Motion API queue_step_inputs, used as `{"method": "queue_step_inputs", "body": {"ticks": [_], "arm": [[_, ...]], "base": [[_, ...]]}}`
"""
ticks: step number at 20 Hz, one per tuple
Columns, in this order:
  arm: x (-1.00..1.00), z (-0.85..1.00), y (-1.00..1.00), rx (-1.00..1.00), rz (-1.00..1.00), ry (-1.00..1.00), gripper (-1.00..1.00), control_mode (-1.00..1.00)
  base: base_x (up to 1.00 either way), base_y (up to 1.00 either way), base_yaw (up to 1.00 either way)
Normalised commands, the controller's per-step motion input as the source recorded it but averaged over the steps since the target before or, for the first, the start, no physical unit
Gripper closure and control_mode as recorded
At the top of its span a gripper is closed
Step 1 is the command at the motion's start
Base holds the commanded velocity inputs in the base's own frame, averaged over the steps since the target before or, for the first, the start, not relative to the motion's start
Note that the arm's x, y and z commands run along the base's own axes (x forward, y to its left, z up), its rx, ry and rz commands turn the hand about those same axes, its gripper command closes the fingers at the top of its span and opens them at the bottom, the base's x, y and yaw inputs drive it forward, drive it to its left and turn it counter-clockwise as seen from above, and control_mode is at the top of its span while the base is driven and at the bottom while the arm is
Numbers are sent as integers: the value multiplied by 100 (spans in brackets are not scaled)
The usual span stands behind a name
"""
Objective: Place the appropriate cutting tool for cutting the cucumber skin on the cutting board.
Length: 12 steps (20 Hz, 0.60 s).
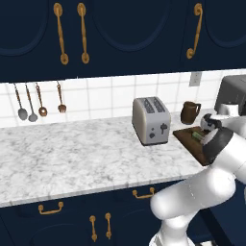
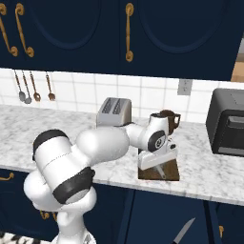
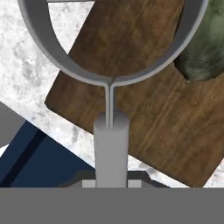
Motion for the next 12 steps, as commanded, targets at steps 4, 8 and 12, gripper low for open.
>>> {"method": "queue_step_inputs", "body": {"ticks": [4, 8, 12], "arm": [[86, -54, 12, 0, 11, 12, 100, -100], [72, -60, 14, 4, 13, 11, 100, -100], [27, -43, 15, 6, 11, 2, -100, -100]], "base": [[0, 0, 0], [0, 0, 0], [0, 0, 0]]}}
